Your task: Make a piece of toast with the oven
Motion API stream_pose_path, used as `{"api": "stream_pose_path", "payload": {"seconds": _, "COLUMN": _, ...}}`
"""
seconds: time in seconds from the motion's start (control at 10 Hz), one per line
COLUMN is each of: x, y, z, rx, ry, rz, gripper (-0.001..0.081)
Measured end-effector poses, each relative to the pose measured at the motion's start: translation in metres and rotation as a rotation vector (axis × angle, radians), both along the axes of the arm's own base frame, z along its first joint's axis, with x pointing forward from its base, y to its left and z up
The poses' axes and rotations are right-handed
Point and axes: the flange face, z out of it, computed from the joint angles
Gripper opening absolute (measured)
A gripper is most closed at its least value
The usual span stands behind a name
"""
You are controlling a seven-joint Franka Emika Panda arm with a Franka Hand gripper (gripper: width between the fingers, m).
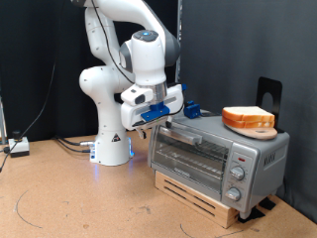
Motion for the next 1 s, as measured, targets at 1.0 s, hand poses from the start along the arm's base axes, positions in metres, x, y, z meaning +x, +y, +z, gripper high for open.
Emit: {"api": "stream_pose_path", "payload": {"seconds": 1.0, "x": 0.036, "y": -0.048, "z": -0.029, "rx": -0.077, "ry": -0.018, "rz": -0.085, "gripper": 0.0810}}
